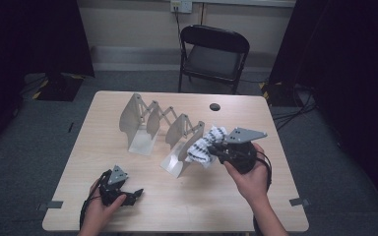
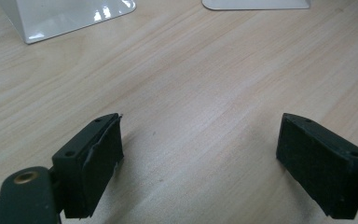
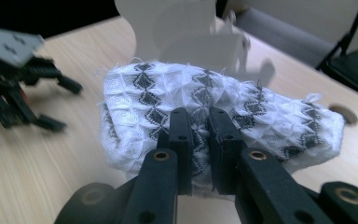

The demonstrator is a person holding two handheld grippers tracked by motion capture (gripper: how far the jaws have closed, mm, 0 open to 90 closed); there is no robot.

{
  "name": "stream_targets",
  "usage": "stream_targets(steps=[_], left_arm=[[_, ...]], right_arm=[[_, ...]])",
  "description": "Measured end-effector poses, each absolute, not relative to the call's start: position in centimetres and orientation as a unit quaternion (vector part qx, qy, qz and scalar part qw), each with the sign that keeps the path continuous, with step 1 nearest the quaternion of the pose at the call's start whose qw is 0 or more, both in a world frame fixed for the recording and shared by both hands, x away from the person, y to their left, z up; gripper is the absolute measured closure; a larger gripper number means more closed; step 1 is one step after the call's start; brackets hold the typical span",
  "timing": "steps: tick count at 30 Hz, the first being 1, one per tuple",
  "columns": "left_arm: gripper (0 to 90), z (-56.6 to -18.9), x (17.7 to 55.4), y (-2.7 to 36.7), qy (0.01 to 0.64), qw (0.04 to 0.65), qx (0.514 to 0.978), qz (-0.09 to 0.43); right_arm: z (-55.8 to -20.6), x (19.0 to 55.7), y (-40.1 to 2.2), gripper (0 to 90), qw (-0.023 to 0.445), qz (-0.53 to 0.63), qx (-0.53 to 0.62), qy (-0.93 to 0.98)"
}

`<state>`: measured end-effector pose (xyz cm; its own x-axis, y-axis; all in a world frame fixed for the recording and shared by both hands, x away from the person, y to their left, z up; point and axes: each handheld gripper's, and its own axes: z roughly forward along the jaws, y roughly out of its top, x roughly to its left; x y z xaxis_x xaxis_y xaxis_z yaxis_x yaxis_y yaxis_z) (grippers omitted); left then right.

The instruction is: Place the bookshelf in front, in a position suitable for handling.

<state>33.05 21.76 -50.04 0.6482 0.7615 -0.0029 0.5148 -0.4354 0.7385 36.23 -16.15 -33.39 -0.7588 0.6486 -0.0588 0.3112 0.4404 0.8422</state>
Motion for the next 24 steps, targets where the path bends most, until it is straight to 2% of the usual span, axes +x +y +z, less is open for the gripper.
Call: stream_targets(steps=[7,14,24], left_arm=[[14.1,-50.0,33.1,21.8,0.384,0.367,0.83,0.168],[14.2,-50.0,33.1,21.8,0.384,0.367,0.83,0.168],[14.2,-50.0,33.1,21.8,0.383,0.366,0.831,0.169]], right_arm=[[-32.6,36.9,-13.5,80.8,0.184,0.451,0.263,0.833],[-36.6,37.7,-12.7,80.8,0.146,0.448,0.27,0.839],[-41.7,38.0,-12.5,80.8,0.122,0.412,0.286,0.857]])
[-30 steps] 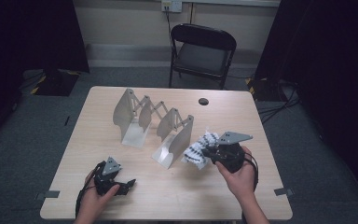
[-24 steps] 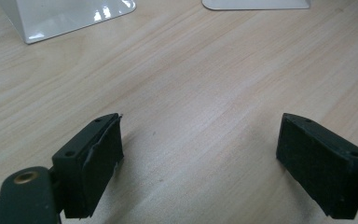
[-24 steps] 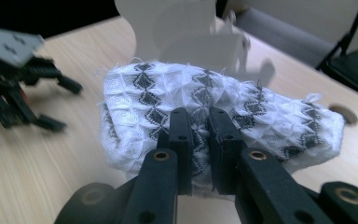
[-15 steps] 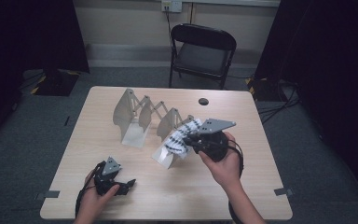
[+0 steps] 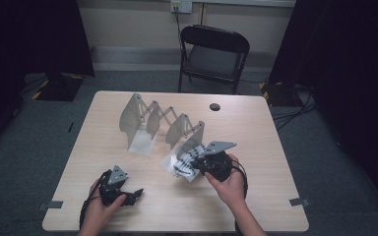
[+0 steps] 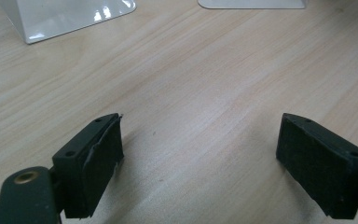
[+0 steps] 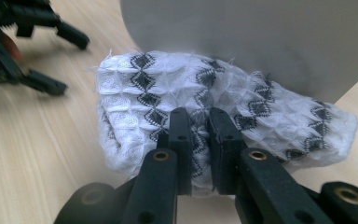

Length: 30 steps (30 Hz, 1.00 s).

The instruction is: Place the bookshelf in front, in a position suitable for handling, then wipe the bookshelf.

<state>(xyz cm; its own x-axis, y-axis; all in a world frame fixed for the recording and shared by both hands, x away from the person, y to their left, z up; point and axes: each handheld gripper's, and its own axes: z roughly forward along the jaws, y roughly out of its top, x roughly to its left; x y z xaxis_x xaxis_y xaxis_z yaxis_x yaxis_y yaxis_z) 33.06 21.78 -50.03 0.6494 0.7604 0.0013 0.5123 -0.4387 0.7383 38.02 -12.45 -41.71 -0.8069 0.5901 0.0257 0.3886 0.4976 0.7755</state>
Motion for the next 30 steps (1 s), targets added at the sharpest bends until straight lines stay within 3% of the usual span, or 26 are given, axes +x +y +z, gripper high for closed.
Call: stream_targets(steps=[8,21,23,26,29,30], left_arm=[[14.2,-50.0,33.1,21.8,0.383,0.366,0.831,0.169],[14.2,-50.0,33.0,21.8,0.384,0.367,0.83,0.169],[14.2,-50.0,33.0,21.8,0.384,0.367,0.83,0.168],[14.2,-50.0,33.0,21.8,0.385,0.367,0.83,0.168],[14.2,-50.0,33.0,21.8,0.385,0.367,0.83,0.168],[14.2,-50.0,33.0,21.8,0.384,0.367,0.83,0.168]], right_arm=[[-46.8,37.9,-11.7,80.6,0.099,0.385,0.3,0.867],[-48.0,37.0,-12.7,78.6,0.084,0.374,0.304,0.872],[-48.0,36.9,-13.0,75.5,0.082,0.372,0.308,0.872],[-47.8,36.6,-13.6,57.7,0.093,0.365,0.329,0.866],[-47.4,36.4,-14.1,53.5,0.097,0.373,0.342,0.857],[-47.0,36.4,-14.3,44.7,0.114,0.373,0.356,0.849]])
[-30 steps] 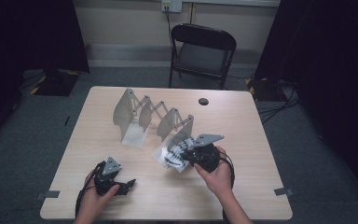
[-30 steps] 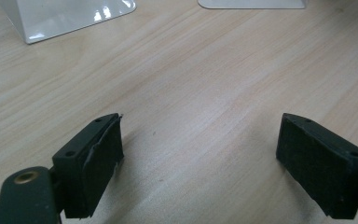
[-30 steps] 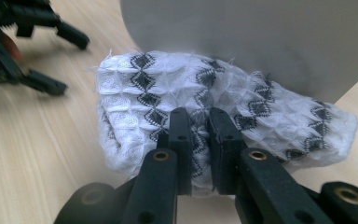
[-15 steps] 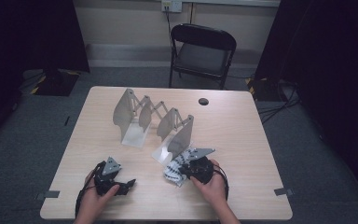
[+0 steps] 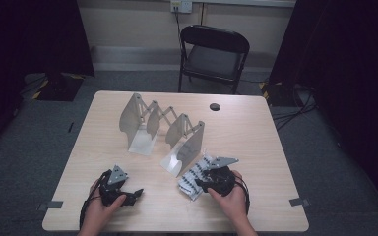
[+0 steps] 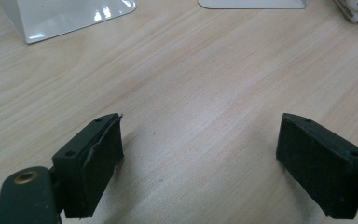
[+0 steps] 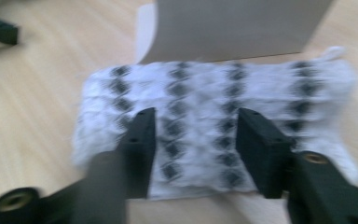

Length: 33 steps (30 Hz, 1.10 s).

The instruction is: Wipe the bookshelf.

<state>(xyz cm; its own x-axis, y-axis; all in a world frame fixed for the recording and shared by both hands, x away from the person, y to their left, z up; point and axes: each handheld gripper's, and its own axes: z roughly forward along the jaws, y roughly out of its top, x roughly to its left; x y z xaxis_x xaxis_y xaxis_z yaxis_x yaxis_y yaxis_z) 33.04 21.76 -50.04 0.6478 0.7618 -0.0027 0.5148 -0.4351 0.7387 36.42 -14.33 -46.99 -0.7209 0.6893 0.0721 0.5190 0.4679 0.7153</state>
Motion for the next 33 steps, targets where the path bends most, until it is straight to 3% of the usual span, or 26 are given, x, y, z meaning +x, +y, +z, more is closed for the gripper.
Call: stream_targets(steps=[4,9,15,19,33], left_arm=[[14.2,-50.0,33.0,21.8,0.385,0.367,0.83,0.168],[14.2,-50.0,33.1,21.8,0.384,0.367,0.83,0.169],[14.2,-50.1,33.0,21.8,0.385,0.367,0.83,0.168],[14.2,-50.0,33.1,21.8,0.383,0.366,0.831,0.17],[14.3,-50.0,33.0,21.8,0.384,0.367,0.83,0.168]], right_arm=[[-47.0,37.0,-14.3,36.2,0.121,0.372,0.376,0.84],[-48.1,37.5,-13.5,37.1,0.122,0.356,0.381,0.844],[-48.4,37.5,-13.4,65.2,0.128,0.346,0.367,0.854],[-48.3,37.5,-13.8,76.4,0.116,0.345,0.365,0.857],[-46.0,36.7,-15.5,81.9,0.113,0.364,0.356,0.853]])
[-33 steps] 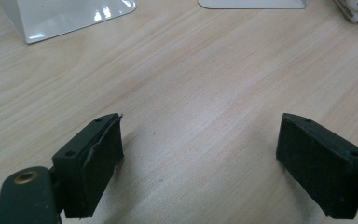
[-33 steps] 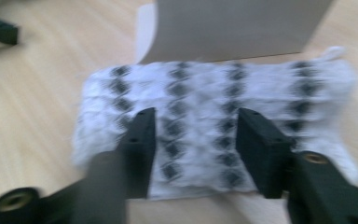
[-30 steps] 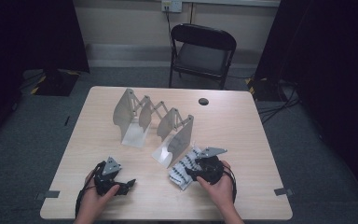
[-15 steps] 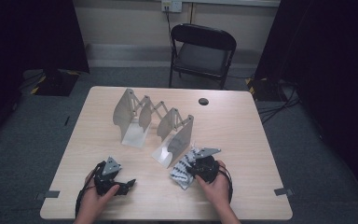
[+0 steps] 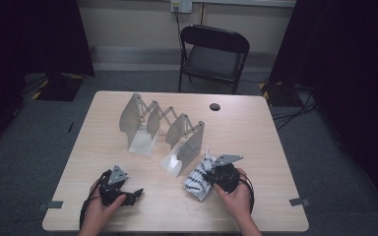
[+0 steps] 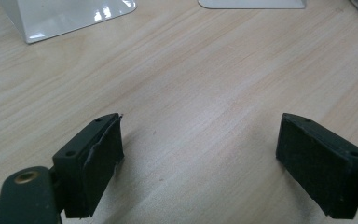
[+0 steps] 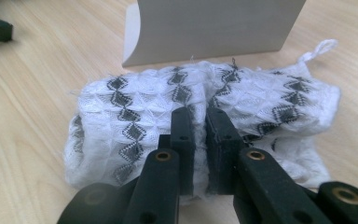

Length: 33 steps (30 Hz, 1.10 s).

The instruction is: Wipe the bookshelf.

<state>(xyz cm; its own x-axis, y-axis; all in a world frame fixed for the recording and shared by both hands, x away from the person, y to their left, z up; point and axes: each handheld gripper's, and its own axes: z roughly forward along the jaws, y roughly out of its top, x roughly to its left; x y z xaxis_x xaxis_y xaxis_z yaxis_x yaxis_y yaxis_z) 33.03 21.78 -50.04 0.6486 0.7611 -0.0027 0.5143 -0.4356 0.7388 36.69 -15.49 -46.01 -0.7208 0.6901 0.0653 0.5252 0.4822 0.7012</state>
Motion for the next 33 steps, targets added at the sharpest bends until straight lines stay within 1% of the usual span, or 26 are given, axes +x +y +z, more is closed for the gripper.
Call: stream_targets(steps=[5,8,11,12,13,16,18,23,24,27,28,29,30,31,32,33], left_arm=[[14.3,-50.0,33.0,21.8,0.384,0.367,0.83,0.168],[14.3,-50.0,33.0,21.8,0.384,0.367,0.83,0.169],[14.3,-50.0,33.0,21.8,0.384,0.367,0.83,0.168],[14.4,-50.0,33.0,21.8,0.384,0.367,0.83,0.168],[14.3,-50.0,33.0,21.8,0.384,0.367,0.83,0.168],[14.3,-50.0,33.0,21.8,0.384,0.367,0.83,0.168],[14.3,-50.0,33.0,21.8,0.384,0.367,0.83,0.168],[14.3,-50.0,33.0,21.8,0.384,0.367,0.83,0.168],[14.3,-50.0,33.0,21.8,0.384,0.367,0.83,0.168],[14.4,-50.0,33.0,21.8,0.384,0.367,0.83,0.168],[14.3,-50.0,33.0,21.8,0.384,0.367,0.83,0.168],[14.4,-50.0,33.0,21.8,0.384,0.368,0.83,0.168],[14.3,-50.0,33.0,21.8,0.384,0.368,0.83,0.168],[14.3,-50.0,33.1,21.8,0.383,0.367,0.831,0.169],[14.3,-50.0,33.1,21.8,0.383,0.367,0.831,0.169],[14.3,-50.0,33.1,21.8,0.384,0.367,0.83,0.169]], right_arm=[[-44.2,36.6,-16.3,82.0,0.117,0.384,0.35,0.846],[-42.2,36.5,-16.5,82.0,0.133,0.393,0.342,0.843],[-38.8,36.7,-16.7,82.0,0.159,0.411,0.328,0.836],[-38.8,36.7,-16.7,82.0,0.159,0.411,0.328,0.836],[-36.3,37.0,-16.6,82.0,0.176,0.422,0.317,0.831],[-33.8,37.5,-16.0,81.9,0.193,0.432,0.305,0.827],[-32.9,38.0,-15.4,81.9,0.203,0.429,0.297,0.828],[-34.0,38.7,-14.3,81.8,0.194,0.421,0.299,0.834],[-35.3,38.8,-14.0,81.8,0.184,0.419,0.301,0.837],[-37.0,39.1,-13.7,81.8,0.172,0.414,0.304,0.841],[-37.0,39.1,-13.7,81.8,0.172,0.414,0.304,0.841],[-38.1,39.2,-13.7,81.8,0.165,0.413,0.309,0.841],[-38.1,39.2,-13.7,81.8,0.165,0.413,0.309,0.841],[-39.2,39.4,-13.6,81.8,0.156,0.411,0.312,0.842],[-39.2,39.4,-13.6,81.8,0.156,0.411,0.312,0.842],[-40.1,39.5,-13.5,81.8,0.152,0.409,0.314,0.843]])
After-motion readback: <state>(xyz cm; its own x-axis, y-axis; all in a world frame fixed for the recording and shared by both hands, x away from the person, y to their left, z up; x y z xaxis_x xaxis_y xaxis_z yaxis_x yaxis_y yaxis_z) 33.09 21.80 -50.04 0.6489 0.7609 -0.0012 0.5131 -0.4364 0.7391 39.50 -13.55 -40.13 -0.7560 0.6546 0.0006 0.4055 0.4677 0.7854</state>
